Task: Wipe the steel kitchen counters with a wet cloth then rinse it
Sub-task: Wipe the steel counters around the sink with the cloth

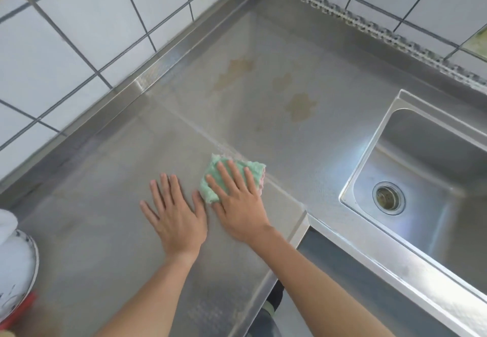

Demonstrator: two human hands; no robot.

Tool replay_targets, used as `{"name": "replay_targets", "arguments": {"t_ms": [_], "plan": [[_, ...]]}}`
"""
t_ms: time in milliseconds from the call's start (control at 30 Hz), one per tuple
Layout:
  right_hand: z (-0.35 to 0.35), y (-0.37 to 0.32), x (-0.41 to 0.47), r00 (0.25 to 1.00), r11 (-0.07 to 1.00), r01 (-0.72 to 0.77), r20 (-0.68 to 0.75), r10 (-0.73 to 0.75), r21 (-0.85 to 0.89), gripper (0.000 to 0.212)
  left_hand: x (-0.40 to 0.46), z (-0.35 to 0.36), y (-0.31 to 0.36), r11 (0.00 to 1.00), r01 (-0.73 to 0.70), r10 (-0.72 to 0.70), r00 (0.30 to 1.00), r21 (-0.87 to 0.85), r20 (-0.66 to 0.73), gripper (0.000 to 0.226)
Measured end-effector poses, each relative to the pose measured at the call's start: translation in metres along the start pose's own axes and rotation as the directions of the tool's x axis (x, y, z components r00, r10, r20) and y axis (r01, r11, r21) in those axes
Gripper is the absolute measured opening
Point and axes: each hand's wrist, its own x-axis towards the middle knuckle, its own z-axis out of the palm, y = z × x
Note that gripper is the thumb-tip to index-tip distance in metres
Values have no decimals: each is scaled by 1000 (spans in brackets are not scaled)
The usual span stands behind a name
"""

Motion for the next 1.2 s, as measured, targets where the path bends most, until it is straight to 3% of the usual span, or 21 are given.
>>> {"name": "replay_targets", "arguments": {"t_ms": [100,200,333,433,500,700,833,933,1067,1200], "plan": [[1,36,-45,973,975,221,67,-219,-21,60,0,-1,1,1000,15,-15,1000,6,-1,67],[-17,102,-73,958,957,278,103,-269,-79,61,0,-2,3,1000,30,-30,1000,5,3,68],[-43,165,-59,998,997,47,54,-44,-63,58,1,-3,4,999,38,-38,999,11,0,68],[-42,146,-12,973,972,-227,-43,225,-63,57,1,-5,5,999,46,-46,999,3,8,69],[-34,109,20,956,956,-290,-68,287,-41,57,1,-7,6,999,51,-51,999,3,17,70],[-6,29,12,997,997,71,-12,-71,16,58,1,-10,10,998,56,-56,998,9,19,70],[0,56,-56,951,954,299,82,-297,-16,62,1,-10,10,998,66,-67,998,13,20,71],[-15,104,-75,927,929,364,122,-355,-63,63,1,-9,10,998,68,-68,998,19,13,70],[-40,145,-34,985,987,152,92,-147,-50,60,2,-9,10,998,64,-64,998,23,10,70],[-44,125,46,988,989,-151,-13,151,8,56,2,-8,9,998,64,-65,998,27,9,69]]}}
